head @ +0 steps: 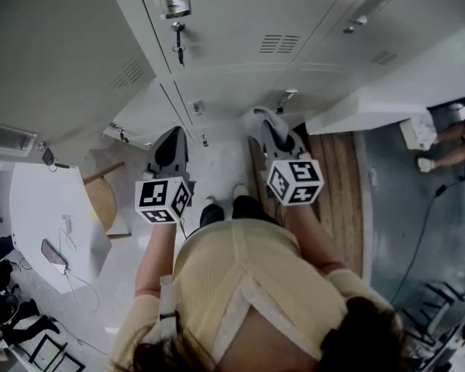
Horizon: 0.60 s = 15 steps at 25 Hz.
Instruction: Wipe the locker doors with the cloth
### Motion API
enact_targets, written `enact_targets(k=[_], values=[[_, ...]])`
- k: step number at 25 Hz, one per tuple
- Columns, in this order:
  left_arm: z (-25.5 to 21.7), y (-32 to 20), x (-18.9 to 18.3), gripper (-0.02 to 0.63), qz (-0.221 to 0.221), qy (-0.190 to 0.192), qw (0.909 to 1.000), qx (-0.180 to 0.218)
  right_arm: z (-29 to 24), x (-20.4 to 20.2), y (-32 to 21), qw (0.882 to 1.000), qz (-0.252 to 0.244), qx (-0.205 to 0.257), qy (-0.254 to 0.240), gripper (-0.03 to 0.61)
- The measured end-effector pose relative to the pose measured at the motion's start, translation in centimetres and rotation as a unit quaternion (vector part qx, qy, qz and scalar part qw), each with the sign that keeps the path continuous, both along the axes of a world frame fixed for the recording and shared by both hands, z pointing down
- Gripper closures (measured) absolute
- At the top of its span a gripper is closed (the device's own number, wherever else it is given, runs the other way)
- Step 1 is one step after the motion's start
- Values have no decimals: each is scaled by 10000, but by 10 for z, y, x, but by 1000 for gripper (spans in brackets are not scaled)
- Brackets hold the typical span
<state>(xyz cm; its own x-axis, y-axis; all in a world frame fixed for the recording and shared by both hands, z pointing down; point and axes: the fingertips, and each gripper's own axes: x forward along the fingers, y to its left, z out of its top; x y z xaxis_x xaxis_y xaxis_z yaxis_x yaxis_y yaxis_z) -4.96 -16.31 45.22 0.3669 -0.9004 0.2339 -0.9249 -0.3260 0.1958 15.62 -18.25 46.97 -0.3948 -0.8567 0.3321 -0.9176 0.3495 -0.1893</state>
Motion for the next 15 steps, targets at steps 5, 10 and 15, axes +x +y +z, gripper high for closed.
enact_targets(k=[5,10,15], values=[[4,2,-7,627,-119,-6,9999,-67,-6,-2,1,10000,-10,37,-92,569],[7,4,-9,627,-142,4,9998,-106,-10,-5,0,9998,-9,96,-166,569],[11,5,-12,627,-175,-17,9997,-140,-8,-6,0,9998,-18,66,-175,569]])
